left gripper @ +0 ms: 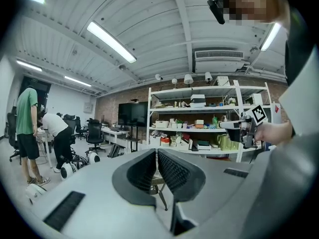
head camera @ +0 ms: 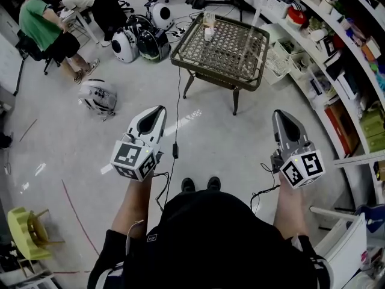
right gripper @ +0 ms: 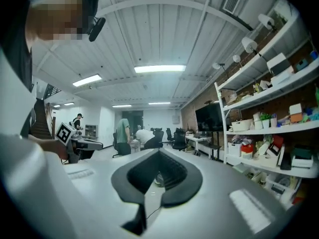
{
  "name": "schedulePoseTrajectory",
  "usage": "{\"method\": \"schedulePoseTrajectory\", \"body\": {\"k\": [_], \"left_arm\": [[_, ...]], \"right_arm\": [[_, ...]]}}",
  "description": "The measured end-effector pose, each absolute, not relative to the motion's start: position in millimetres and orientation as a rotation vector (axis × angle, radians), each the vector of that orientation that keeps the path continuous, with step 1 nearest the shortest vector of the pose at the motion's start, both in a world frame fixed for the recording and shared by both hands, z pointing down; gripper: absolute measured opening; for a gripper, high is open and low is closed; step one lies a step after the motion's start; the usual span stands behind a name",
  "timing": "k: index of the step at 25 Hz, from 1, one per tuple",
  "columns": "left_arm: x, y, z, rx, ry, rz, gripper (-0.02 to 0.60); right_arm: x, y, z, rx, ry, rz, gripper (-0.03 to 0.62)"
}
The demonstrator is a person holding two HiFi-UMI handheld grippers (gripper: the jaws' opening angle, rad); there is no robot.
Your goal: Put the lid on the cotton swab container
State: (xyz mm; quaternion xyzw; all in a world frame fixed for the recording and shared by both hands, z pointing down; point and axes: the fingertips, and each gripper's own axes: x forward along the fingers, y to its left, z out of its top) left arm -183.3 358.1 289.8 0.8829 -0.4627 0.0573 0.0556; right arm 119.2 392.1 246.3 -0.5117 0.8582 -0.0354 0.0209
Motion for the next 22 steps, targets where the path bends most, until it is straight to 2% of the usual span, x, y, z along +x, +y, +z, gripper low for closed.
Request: {"method": "schedulePoseTrajectory", "body": {"k": [9, 22], "left_arm": [[-125, 361, 274, 2.723, -1.402, 0.192, 0.018], [-120, 333, 288, 2.682, -1.429, 0.189, 0.018]], "right_arm": [[167, 401, 256, -1.471, 2.600, -0.203, 0.008], [168, 363, 266, -1.379, 2.605, -0.304, 0.008]]}}
